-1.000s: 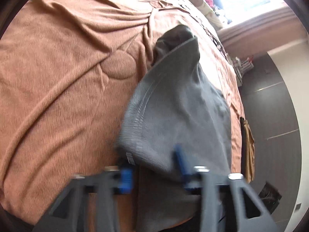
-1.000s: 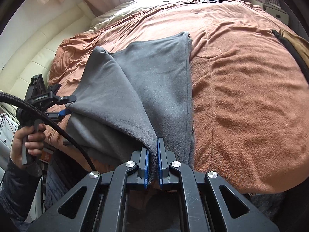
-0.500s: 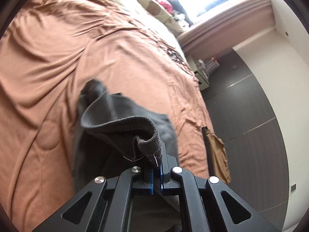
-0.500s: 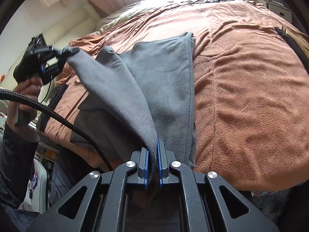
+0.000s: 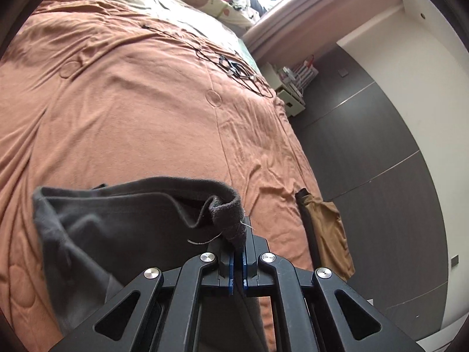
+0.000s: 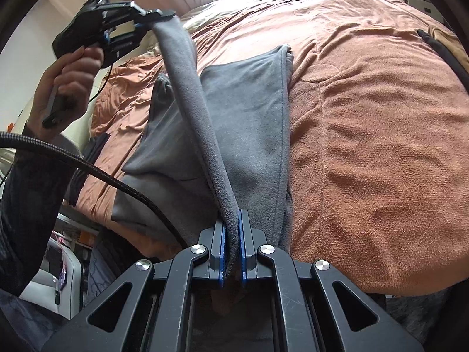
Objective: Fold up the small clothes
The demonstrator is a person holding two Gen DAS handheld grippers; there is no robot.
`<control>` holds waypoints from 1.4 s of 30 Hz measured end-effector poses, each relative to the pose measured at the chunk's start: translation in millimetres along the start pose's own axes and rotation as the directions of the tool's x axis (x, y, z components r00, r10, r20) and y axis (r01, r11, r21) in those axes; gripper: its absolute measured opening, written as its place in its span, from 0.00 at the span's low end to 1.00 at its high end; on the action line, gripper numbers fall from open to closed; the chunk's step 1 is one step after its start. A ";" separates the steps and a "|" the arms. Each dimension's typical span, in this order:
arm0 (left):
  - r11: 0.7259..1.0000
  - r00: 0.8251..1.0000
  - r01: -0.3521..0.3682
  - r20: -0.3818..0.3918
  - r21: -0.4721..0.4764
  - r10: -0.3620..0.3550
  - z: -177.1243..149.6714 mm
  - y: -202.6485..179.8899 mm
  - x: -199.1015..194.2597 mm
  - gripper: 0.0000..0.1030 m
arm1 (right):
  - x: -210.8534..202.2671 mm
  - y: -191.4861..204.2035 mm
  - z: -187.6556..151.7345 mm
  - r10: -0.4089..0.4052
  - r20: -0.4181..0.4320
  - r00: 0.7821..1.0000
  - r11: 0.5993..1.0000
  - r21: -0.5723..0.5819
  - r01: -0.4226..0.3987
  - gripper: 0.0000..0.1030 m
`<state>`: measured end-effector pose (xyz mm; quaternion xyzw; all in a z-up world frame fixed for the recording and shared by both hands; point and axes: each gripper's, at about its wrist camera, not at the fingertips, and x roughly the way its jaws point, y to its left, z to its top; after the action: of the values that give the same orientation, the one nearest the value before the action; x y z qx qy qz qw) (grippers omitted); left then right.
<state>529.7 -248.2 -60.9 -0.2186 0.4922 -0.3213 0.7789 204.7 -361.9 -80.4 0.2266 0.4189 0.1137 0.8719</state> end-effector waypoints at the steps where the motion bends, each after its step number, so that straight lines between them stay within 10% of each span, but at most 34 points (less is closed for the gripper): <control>1: 1.000 1.000 -0.002 -0.013 0.001 0.002 3.1 0.3 9.7 0.03 | 1.8 -2.2 0.3 0.005 -0.003 1.000 1.000 0.004 -0.005 0.04; 24: 0.996 0.977 -0.076 -0.198 0.041 0.083 15.0 7.9 156.8 0.04 | 9.8 -27.4 -7.4 0.039 0.030 0.999 0.993 0.107 -0.042 0.04; 29: 1.000 0.983 -0.004 -0.183 0.017 0.007 15.6 -0.2 138.9 0.56 | 9.9 -28.0 -10.4 0.033 0.040 0.999 0.991 0.125 -0.038 0.04; 42: 0.989 0.986 -0.129 -0.098 0.078 0.137 -17.7 23.0 16.1 0.57 | 7.3 -4.4 -8.6 -0.058 0.033 0.998 0.994 0.098 0.054 0.16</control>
<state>525.1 -244.1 -93.5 -0.1405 0.5334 -0.2968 0.7796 202.6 -360.3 -92.2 0.2590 0.4145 0.0646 0.8700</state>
